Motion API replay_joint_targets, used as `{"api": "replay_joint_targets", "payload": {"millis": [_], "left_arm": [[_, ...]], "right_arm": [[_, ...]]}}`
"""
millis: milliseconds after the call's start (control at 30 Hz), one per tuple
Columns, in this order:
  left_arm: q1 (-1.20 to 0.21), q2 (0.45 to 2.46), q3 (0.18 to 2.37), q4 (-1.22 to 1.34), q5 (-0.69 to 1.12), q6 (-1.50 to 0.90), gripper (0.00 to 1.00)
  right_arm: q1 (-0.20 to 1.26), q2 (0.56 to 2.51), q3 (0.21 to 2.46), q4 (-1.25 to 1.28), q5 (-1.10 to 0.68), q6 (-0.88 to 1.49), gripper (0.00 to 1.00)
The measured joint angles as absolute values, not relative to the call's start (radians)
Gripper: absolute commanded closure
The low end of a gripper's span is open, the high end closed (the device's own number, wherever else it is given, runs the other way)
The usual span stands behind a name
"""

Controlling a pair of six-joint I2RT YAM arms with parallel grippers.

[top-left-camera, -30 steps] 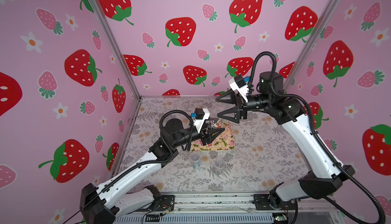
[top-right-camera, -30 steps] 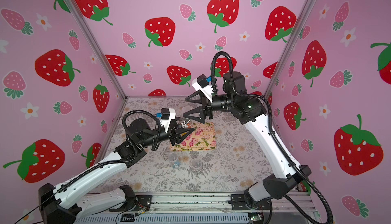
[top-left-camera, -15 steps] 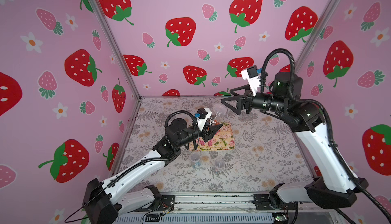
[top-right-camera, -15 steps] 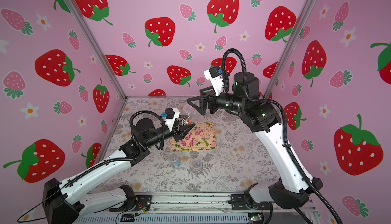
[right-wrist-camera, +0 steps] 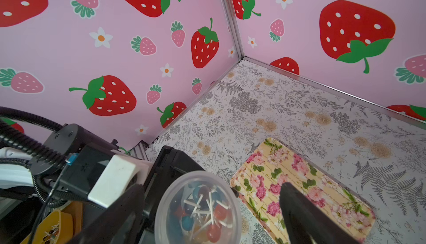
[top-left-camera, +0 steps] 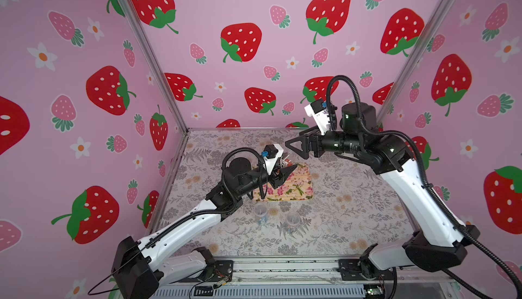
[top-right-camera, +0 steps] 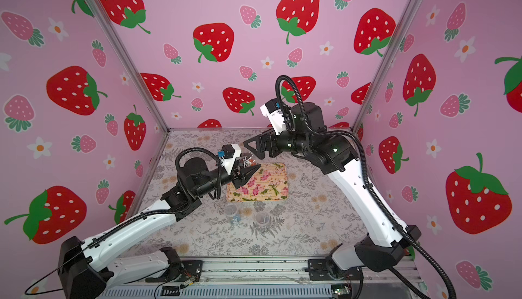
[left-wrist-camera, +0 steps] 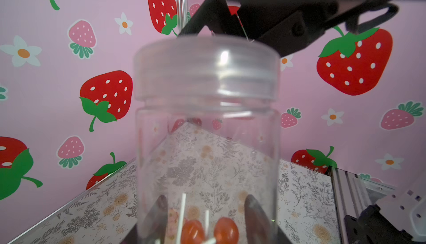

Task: Pour the candies out of the jar
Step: Unscrew the lid from the jar.

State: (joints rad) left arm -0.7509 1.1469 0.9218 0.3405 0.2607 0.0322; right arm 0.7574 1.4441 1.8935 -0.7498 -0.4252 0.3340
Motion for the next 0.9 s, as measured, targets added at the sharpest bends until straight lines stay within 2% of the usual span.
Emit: {"api": "replay_joint_targets", "payload": {"millis": [167, 433, 567, 767, 900], "left_arm": [[-0.751, 1.147, 0.922, 0.340, 0.256, 0.036, 0.53], [-0.751, 1.146, 0.921, 0.341, 0.247, 0.042, 0.54], [-0.751, 1.137, 0.921, 0.335, 0.246, 0.045, 0.53], [-0.745, 1.106, 0.921, 0.305, 0.276, 0.048, 0.53], [-0.737, 1.067, 0.931, 0.280, 0.328, 0.041, 0.53]], "right_arm": [[0.773, 1.452, 1.889, -0.749, -0.438, 0.338, 0.19], [0.783, 1.457, 1.879, -0.746, -0.454, 0.326, 0.43], [0.783, 1.458, 1.876, -0.741, -0.461, 0.308, 0.51], [0.780, 1.462, 1.893, -0.742, -0.526, 0.209, 0.53], [0.760, 1.473, 1.923, -0.737, -0.656, 0.113, 0.53]]}}
